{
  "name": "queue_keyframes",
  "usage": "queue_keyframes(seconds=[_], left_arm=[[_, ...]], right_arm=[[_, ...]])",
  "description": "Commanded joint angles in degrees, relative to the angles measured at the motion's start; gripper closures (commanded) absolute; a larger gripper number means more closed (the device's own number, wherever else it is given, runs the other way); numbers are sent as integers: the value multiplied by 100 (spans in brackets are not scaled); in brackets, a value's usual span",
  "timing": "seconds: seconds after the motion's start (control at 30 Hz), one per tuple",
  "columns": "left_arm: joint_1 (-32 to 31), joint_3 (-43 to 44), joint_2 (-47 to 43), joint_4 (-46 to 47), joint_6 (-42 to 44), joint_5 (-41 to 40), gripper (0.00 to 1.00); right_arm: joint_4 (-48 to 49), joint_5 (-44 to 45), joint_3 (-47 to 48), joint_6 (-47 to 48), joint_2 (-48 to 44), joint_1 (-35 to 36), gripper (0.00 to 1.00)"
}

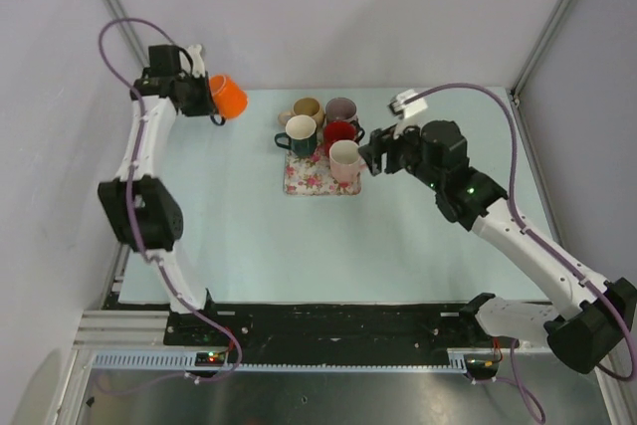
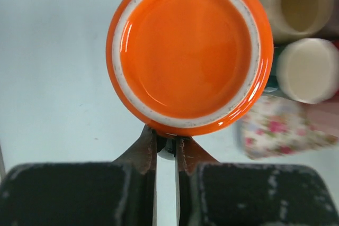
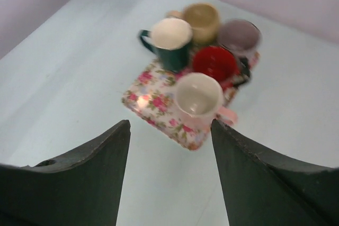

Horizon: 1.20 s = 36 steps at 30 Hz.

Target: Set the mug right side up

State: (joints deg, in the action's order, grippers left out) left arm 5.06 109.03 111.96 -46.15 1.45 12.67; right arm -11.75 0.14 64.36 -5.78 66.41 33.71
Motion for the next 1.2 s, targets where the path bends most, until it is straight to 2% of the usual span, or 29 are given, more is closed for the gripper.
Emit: queue_keyframes(seconds=[0.0,0.07,0.17,0.3,0.47,0.77,0.97,1.03,1.13,1.17], left_arm=[[-352,-243,-1832,326,-548,1202,100],[-725,-453,-2340,256,-494,1390,100],[-1146,-397,-2806,-37,-671,2080,100],[-1466,-259,-3140,-254,-1193,2943,100],[-1891,-167,-3341,-350,-1537,3841,100],[-2421,-171,-3301,-351,-1567,4110,100],[-2521,-403,-3307,-351,-1544,4256,100],[-2524,-491,-3300,-351,-1528,4254,100],[-2524,-593,-3288,-349,-1450,4168,100],[-2508,-629,-3287,-354,-1364,4092,100]], right_arm=[[1538,-930,-267,1769,57,497,32],[2232,-1287,-394,2036,190,613,31],[3476,-1629,-563,2194,438,666,31],[4535,-1524,-616,2243,685,710,31],[5113,-1407,-720,2070,596,668,30],[5752,-1610,-868,1881,284,462,29],[5904,-1722,-850,1807,215,533,30],[5930,-1852,-836,1725,195,553,44],[5885,-1851,-819,1622,181,650,87],[5762,-1724,-815,1522,154,678,93]])
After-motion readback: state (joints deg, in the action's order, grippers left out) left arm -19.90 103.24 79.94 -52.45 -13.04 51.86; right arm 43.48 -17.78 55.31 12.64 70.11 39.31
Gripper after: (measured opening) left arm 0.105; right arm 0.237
